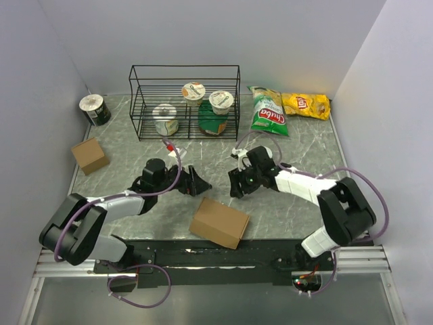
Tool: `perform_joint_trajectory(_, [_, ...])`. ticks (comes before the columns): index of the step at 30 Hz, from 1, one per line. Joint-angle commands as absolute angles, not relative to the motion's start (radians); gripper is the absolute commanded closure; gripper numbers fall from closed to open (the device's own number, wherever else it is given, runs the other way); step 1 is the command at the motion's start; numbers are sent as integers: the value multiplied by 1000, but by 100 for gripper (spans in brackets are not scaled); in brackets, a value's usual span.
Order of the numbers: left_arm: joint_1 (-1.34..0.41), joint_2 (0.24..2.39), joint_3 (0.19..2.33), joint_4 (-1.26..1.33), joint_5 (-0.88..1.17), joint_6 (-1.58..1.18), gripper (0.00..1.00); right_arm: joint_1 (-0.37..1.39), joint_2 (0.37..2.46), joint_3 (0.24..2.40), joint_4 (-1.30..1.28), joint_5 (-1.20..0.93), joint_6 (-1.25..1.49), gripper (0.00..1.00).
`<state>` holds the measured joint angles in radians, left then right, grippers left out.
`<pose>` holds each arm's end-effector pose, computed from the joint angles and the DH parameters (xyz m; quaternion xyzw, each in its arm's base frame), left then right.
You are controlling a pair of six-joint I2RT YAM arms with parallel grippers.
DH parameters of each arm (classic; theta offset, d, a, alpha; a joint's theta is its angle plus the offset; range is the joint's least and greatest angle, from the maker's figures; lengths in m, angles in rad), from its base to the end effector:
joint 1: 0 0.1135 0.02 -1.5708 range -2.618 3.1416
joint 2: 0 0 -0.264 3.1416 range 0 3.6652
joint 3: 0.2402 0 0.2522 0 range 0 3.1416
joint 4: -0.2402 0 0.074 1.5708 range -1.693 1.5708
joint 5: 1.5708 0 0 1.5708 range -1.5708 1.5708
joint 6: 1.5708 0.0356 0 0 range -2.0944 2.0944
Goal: Fold the paper box
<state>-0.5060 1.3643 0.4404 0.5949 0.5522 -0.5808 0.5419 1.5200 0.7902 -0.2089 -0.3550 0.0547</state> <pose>0.2185 -0.1424 0.1789 0.1292 0.7879 -0.4792 0.3645 0.2443 0.1615 0.1719 -0.2789 0.8947 0.2503 0.2431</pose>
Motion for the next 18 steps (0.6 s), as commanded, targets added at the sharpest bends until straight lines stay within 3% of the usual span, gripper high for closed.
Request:
perform_joint_trajectory(1, [-416, 1356, 424, 777, 599, -702, 4, 552, 1367, 752, -155, -495, -20, 20])
perform_joint_trajectory(3, [-362, 1341, 410, 851, 617, -745, 4, 564, 1355, 753, -173, -523, -15, 20])
perform_joint_trajectory(8, [-344, 1263, 431, 718, 604, -666, 4, 609, 1332, 732, -184, -528, 52, 18])
perform_joint_trajectory(9, [-341, 1249, 428, 677, 597, -644, 4, 644, 1310, 721, -189, -497, 52, 15])
perform_joint_trajectory(15, [-291, 1158, 400, 583, 569, -618, 4, 920, 1187, 758, -340, -36, 12, 8])
perform_joint_trajectory(18, [-290, 1131, 388, 560, 552, -607, 4, 988, 1189, 788, -364, 71, 35, 6])
